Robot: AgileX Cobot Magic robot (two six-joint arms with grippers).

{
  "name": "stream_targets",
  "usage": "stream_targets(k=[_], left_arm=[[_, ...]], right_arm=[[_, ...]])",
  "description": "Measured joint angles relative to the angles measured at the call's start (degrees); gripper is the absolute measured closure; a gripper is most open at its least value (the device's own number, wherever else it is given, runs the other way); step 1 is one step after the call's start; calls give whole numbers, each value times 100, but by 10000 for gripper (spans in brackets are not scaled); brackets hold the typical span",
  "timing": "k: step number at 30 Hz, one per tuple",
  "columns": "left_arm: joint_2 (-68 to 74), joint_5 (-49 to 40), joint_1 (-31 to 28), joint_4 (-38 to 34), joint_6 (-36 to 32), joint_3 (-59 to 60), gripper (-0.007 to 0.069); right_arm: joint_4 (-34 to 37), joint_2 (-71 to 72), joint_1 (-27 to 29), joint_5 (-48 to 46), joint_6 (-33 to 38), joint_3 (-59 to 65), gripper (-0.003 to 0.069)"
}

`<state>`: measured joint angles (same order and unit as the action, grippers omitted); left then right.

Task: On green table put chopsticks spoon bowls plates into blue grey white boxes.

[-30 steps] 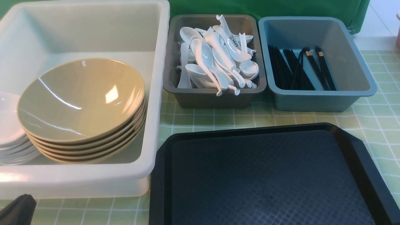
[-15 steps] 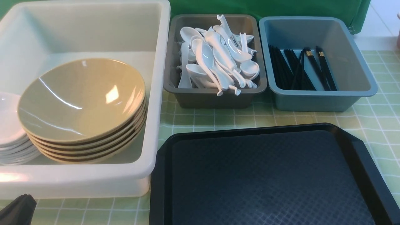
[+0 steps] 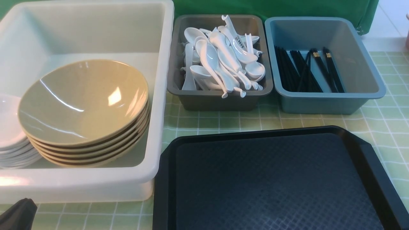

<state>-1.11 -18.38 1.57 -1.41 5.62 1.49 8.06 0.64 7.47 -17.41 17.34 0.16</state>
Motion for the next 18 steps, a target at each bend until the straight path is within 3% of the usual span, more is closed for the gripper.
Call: stream_targets(k=[18], left_arm=[[0,0,0,0,39,0,625]], right_arm=[[0,0,0,0,0,0,576]])
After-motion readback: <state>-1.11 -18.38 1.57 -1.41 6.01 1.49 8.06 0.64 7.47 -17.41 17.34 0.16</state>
